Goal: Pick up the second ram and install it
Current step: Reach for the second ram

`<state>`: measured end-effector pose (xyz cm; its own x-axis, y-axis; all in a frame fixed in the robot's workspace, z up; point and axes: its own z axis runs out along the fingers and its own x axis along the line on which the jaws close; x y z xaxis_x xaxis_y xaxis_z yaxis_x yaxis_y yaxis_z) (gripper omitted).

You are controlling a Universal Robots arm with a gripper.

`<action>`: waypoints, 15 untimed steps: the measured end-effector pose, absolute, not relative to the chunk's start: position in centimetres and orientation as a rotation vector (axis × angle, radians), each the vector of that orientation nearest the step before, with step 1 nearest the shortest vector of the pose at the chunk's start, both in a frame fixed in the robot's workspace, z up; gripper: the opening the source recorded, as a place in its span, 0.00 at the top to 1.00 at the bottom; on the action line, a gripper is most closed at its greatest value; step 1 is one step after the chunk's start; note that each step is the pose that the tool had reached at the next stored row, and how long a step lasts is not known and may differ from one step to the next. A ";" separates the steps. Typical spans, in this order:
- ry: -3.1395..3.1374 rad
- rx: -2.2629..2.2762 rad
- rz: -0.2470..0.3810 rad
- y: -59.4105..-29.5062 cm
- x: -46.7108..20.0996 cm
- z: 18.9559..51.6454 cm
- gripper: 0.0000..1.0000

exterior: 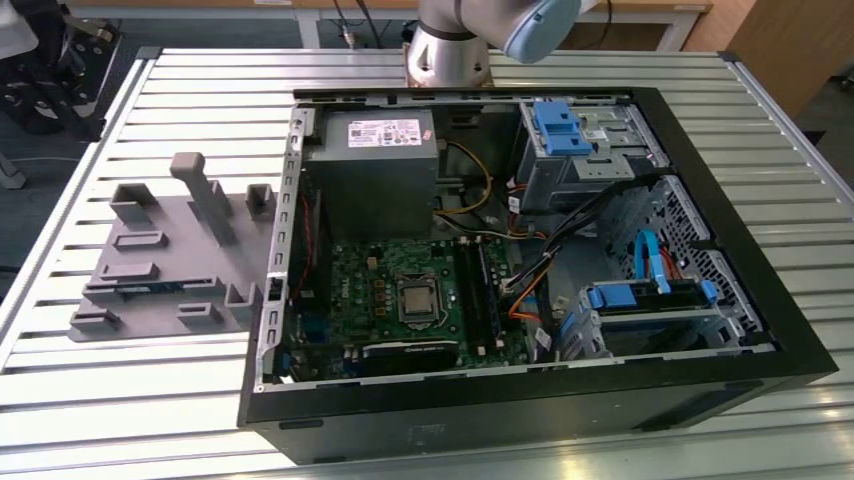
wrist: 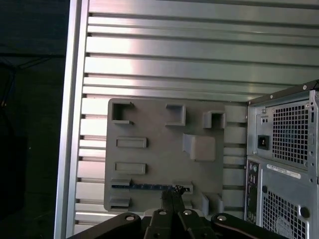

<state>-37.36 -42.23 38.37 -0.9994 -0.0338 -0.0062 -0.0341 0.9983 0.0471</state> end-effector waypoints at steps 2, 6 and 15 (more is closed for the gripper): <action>3.135 -0.053 0.074 -42.3 -37.5 38.4 0.89; 3.135 -0.054 0.074 -42.3 -37.6 38.4 0.89; 3.135 -0.054 0.074 -42.3 -37.9 38.4 0.89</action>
